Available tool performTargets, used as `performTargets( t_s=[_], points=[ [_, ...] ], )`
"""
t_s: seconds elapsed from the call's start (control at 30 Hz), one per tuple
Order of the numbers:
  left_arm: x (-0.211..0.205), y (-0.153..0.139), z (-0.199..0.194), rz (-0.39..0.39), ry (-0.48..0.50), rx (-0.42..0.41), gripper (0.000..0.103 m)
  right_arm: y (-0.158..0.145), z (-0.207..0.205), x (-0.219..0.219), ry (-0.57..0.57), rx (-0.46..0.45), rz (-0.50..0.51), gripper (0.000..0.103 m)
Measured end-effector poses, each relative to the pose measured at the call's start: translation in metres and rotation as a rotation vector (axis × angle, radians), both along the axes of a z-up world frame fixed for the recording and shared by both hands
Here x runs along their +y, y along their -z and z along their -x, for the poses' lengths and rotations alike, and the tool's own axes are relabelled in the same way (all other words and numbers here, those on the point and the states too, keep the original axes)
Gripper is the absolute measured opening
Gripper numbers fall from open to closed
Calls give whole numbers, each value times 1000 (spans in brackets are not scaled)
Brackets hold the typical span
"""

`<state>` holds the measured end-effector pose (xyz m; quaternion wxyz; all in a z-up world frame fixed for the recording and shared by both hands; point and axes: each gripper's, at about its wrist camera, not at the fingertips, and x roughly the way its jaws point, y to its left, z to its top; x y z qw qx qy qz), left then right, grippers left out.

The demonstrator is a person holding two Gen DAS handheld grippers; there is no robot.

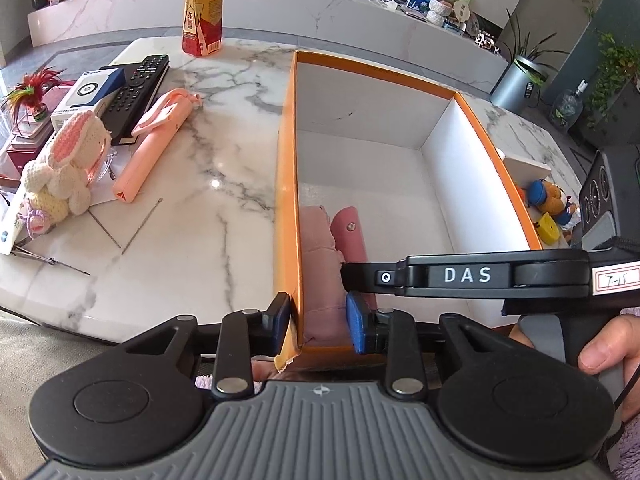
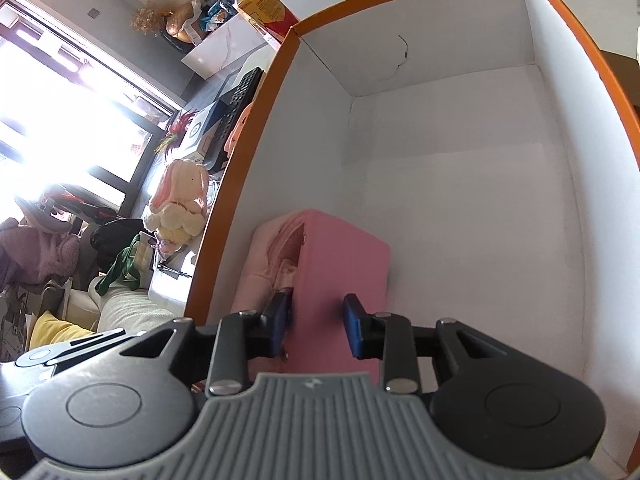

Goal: Organize objects

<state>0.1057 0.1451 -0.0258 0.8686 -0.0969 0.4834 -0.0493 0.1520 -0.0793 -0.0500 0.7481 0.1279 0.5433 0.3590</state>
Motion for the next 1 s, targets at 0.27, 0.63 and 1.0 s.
performTargets(
  t_s=[0.27, 0.63, 1.0],
  points=[
    [4, -11, 2, -8, -18, -41, 45, -7, 0, -6, 5, -14, -28, 39],
    [3, -15, 3, -23, -22, -55, 45, -14, 3, -9, 3, -72, -13, 30],
    [-7, -10, 2, -79, 21, -40, 24, -23, 19, 13, -89, -226, 175, 18]
  ],
)
